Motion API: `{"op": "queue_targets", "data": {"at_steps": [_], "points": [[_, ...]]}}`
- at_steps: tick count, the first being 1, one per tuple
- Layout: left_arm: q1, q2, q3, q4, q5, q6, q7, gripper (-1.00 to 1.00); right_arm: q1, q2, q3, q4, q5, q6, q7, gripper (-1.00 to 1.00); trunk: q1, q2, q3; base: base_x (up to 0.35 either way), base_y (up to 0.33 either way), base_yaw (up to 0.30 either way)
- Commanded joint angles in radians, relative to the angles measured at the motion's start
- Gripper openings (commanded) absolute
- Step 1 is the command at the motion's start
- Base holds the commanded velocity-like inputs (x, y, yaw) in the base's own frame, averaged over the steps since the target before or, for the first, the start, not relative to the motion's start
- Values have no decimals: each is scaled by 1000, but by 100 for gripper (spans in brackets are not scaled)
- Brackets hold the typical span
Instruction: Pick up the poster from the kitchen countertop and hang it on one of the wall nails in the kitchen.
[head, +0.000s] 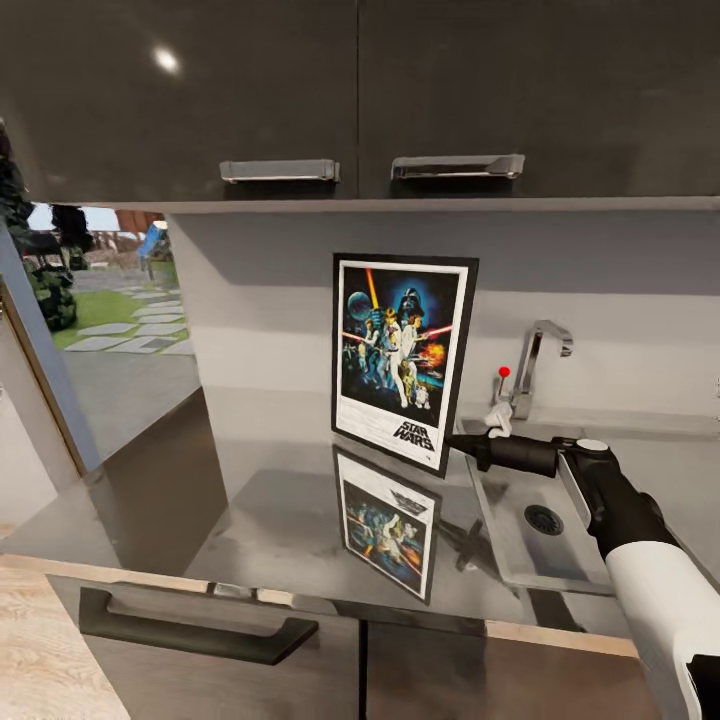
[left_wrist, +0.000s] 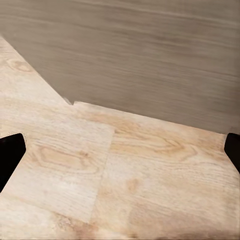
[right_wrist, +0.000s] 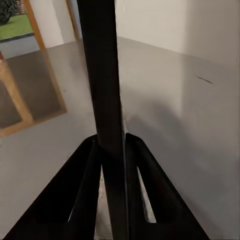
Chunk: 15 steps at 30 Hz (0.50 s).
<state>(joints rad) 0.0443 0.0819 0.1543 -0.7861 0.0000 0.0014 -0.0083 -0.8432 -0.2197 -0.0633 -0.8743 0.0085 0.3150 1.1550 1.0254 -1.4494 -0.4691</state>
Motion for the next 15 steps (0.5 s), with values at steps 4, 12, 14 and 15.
{"op": "queue_targets", "data": {"at_steps": [4, 12, 14, 15], "points": [[0, 1, 1, -1, 0, 0, -1, 100, 1, 0, -1, -1, -1, 12, 6, -100, 0, -1, -1, -279, 0, 0], [0, 1, 1, -1, 0, 0, -1, 100, 3, 0, -1, -2, -1, 13, 6, -100, 0, -1, -1, -310, 0, 1], [0, 1, 1, -1, 0, 0, -1, 100, 3, 0, -1, -2, -1, 13, 6, -100, 0, -1, -1, -180, 0, 55], [0, 1, 1, -1, 0, 0, -1, 100, 3, 0, -1, -2, -1, 13, 5, -100, 0, -1, 0, -103, 0, 141]]}}
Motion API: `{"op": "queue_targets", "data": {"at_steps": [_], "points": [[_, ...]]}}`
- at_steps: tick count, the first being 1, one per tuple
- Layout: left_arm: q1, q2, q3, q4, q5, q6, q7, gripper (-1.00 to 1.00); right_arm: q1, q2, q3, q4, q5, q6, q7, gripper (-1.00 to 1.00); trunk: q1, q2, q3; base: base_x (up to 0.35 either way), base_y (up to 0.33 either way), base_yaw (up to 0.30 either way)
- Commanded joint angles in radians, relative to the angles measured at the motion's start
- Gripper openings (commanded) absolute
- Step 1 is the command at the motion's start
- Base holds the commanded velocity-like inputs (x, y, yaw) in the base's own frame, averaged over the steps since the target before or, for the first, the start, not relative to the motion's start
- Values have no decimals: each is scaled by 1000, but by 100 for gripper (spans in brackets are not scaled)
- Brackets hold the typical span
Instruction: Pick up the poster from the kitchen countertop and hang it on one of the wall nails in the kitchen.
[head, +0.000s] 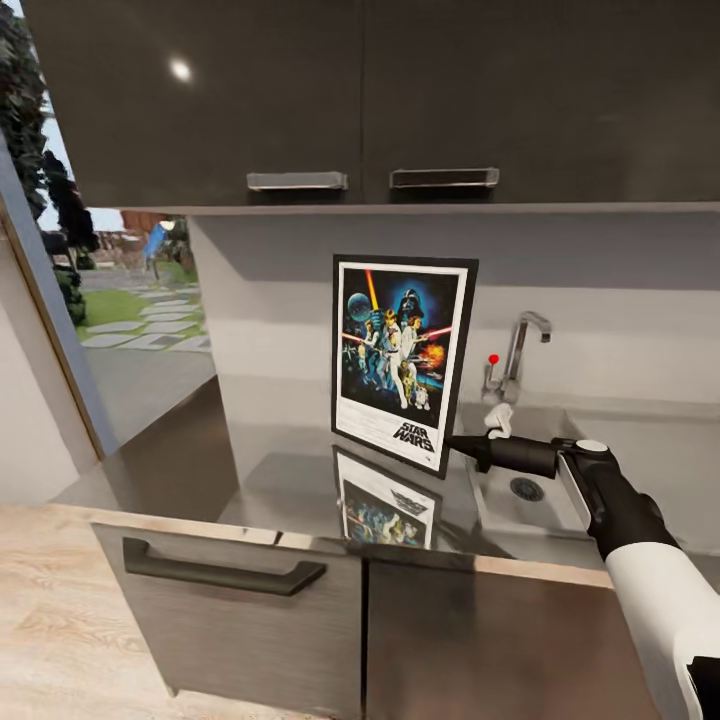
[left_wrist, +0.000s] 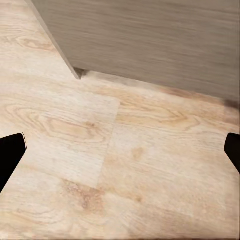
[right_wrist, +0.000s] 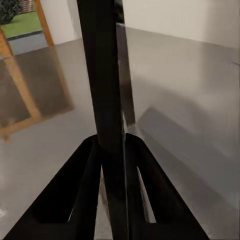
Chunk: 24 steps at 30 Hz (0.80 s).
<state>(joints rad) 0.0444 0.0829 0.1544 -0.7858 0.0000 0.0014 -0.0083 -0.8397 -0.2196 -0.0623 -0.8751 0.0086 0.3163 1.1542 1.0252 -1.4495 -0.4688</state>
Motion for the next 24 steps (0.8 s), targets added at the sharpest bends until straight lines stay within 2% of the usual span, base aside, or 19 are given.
{"op": "queue_targets", "data": {"at_steps": [1, 8, 24], "points": [[0, 0, 1, -1, 0, 0, -1, 100, 0, 0, -2, -1, -1, 12, 6, -100, 0, -1, 0, -52, 0, 201], [0, 0, 1, -1, 0, 0, -1, 100, 1, 0, -2, -1, -1, 12, 6, -100, 0, -1, 3, -87, 57, 239], [0, 12, 1, -1, 1, 1, -1, 100, 0, 0, -2, 0, -1, 12, 6, -100, 0, -1, 13, -219, 191, 263]]}}
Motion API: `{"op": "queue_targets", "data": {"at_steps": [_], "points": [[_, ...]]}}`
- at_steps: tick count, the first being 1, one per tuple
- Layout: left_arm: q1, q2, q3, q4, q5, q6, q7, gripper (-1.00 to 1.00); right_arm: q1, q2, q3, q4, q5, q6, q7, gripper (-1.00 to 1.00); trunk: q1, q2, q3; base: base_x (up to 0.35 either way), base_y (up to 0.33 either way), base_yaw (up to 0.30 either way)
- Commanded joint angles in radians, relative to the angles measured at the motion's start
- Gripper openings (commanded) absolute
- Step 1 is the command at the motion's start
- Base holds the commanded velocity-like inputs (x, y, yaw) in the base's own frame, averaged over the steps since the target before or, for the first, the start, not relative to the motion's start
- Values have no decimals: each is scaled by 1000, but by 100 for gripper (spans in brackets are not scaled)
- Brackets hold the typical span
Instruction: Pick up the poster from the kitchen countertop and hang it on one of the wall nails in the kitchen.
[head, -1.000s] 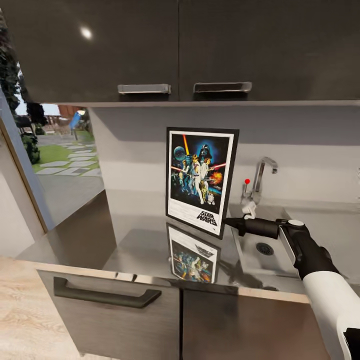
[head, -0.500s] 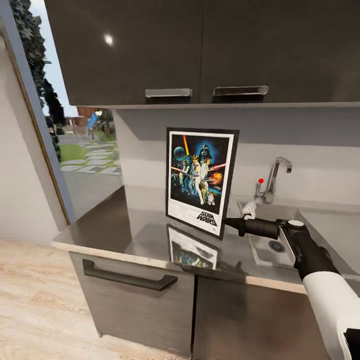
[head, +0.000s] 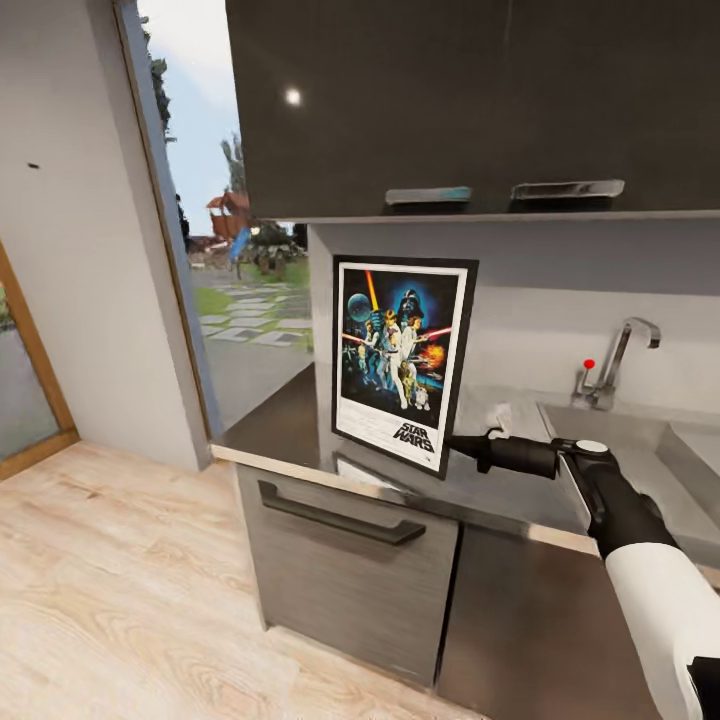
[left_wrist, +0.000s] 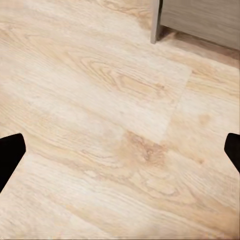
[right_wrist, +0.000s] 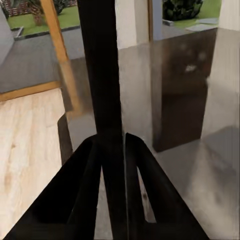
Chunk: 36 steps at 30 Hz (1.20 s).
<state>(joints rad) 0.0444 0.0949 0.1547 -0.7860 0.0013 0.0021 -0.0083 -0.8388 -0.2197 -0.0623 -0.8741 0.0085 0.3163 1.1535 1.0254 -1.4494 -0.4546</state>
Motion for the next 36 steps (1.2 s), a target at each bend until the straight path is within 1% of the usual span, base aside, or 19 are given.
{"op": "queue_targets", "data": {"at_steps": [1, 18, 19, 22, 23, 25, 27, 28, 30, 32, 34, 36], "points": [[0, 0, 0, -1, 0, 1, -1, 100, -1, 1, -2, 0, -1, 12, 6, -100, 0, -1, 0, -229, 199, 264], [0, 0, 2, -1, 0, 1, -1, 100, 0, 6, -2, 1, -1, 12, 6, -100, 0, -1, 11, -229, 200, 264], [0, 0, 17, -1, 0, 1, -1, 100, 0, 8, -1, 1, -1, 12, 6, -100, 0, -1, 12, -229, 200, 264], [0, 0, 41, -1, 1, 1, -1, 100, 0, 10, -1, 1, -1, 12, 6, -100, 0, -1, 13, -229, 200, 264], [0, 0, 61, -1, 1, 0, -1, 100, 0, 12, -1, 1, -1, 12, 6, -100, 0, -1, 14, -229, 200, 264], [0, 0, 68, -1, 2, 0, -1, 100, 0, 14, 0, 1, -1, 12, 7, -100, 0, -1, 15, -229, 200, 264], [0, 0, 72, -1, 2, 0, -1, 100, 6, 15, 15, -1, -1, 11, 7, -100, 0, -1, 17, -229, 200, 264], [0, 0, 73, 0, 2, 1, -1, 100, 14, 15, 36, -1, -2, 11, 7, -100, 0, -1, 17, -229, 200, 259], [0, 0, 75, 0, 2, 2, -1, 100, 26, 16, 59, -2, -3, 9, 6, -100, 0, -1, 19, -226, 198, 220], [0, 0, 77, 1, 2, 3, -1, 100, 61, 17, 87, -2, -8, -25, 5, -100, 0, -1, 19, -153, 134, 106], [0, 0, 78, 3, 2, 4, -1, 100, 108, 17, 99, -2, -11, -86, 5, -100, 0, -1, 19, -64, 56, 44], [0, 0, 78, 4, 2, 4, 0, 100, 135, 17, 102, -2, -12, -111, 5, -100, 0, -1, 19, -36, 32, 24]]}}
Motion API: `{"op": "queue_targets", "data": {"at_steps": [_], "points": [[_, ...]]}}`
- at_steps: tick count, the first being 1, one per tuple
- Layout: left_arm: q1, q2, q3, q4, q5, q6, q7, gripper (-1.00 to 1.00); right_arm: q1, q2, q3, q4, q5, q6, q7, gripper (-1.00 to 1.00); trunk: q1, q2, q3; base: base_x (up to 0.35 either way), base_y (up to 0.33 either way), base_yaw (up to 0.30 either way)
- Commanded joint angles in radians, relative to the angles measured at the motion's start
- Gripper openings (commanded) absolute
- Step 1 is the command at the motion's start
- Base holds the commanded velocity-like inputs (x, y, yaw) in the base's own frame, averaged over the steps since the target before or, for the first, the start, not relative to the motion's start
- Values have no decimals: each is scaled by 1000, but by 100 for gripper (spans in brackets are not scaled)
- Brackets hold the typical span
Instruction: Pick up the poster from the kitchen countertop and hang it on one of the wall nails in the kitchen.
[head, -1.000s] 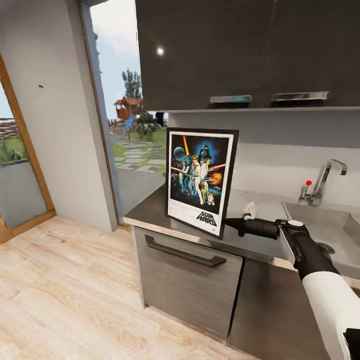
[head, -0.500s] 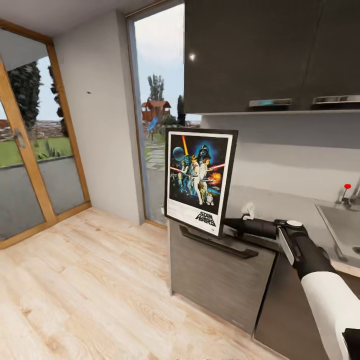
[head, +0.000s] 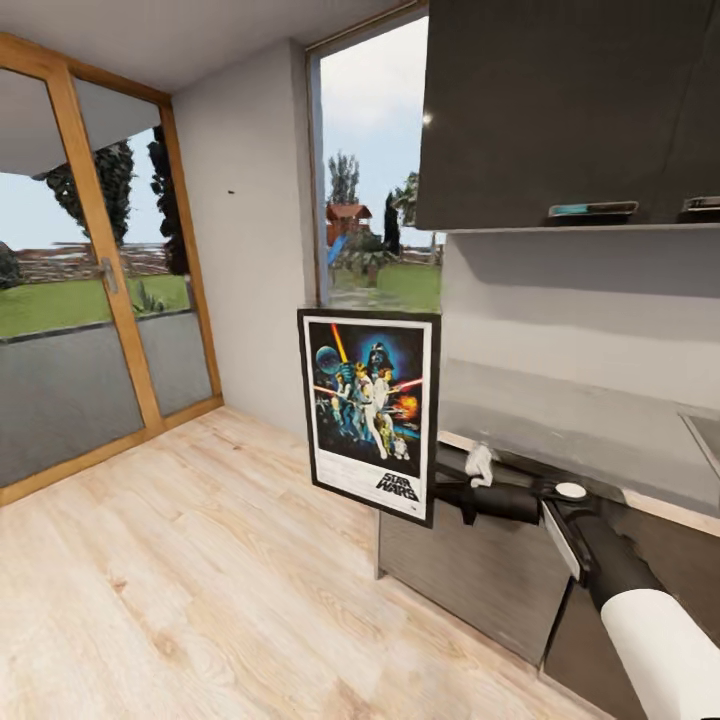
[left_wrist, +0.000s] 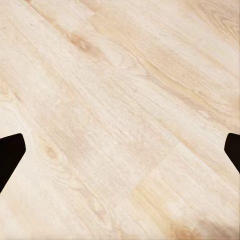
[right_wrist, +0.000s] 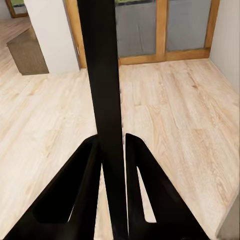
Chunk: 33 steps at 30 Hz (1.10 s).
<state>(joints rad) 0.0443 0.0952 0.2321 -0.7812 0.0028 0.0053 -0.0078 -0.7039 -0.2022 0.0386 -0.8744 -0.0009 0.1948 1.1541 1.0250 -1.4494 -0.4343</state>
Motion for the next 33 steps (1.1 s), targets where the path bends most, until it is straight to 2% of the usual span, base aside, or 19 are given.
{"op": "queue_targets", "data": {"at_steps": [1, 4, 5, 6, 11, 12, 33], "points": [[0, 0, 3, 0, 0, 1, 0, 100, 27, 0, 3, 0, -3, -7, 4, -100, 0, -1, -1, -20, 18, 14], [0, 0, 36, 4, 10, 1, 1, 100, 86, -1, 5, 1, -4, -28, 3, -100, 0, -1, -1, -12, 10, 8], [0, 0, 79, 7, 23, 1, 0, 100, 138, -2, 5, 1, -5, -76, 11, -100, 0, -1, -1, -3, 2, 2], [0, 0, 88, 8, 26, 1, 0, 100, 149, -2, 5, 3, -5, -96, 26, -100, 0, -1, -1, -2, 2, 1], [0, -3, 95, 5, 30, -1, 0, 100, 169, -2, 3, 13, -4, -133, 79, -100, 0, -1, -1, 0, 0, 0], [0, -20, 95, 0, 31, 2, 3, 100, 171, -2, 3, 19, -2, -136, 82, -100, -4, 6, 2, 0, 0, 0], [0, -29, 93, 6, 31, -2, 2, 100, 175, -2, 3, 53, -2, -140, 77, -100, -84, 153, 68, 0, 0, 0]]}}
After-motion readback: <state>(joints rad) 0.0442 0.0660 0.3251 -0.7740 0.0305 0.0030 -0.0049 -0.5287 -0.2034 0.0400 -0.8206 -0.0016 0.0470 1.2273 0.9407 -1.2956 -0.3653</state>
